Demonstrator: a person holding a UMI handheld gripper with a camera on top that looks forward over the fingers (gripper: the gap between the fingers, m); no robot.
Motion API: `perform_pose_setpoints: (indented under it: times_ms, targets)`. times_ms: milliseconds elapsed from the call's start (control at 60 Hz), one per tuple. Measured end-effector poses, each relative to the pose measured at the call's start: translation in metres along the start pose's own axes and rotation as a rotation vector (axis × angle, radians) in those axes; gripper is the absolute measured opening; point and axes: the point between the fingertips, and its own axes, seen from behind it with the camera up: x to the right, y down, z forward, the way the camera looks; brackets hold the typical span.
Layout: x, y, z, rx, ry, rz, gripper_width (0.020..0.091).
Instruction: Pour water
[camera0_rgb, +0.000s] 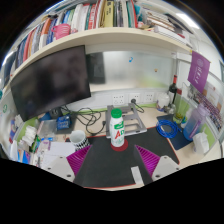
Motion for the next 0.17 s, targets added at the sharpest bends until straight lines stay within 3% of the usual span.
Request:
perform_pose_setpoints:
  times_ms: [167]
  targets:
    - [-0.0027, -0.0077, -0.0034, 0.006, -0.007, 0.012, 0.0808]
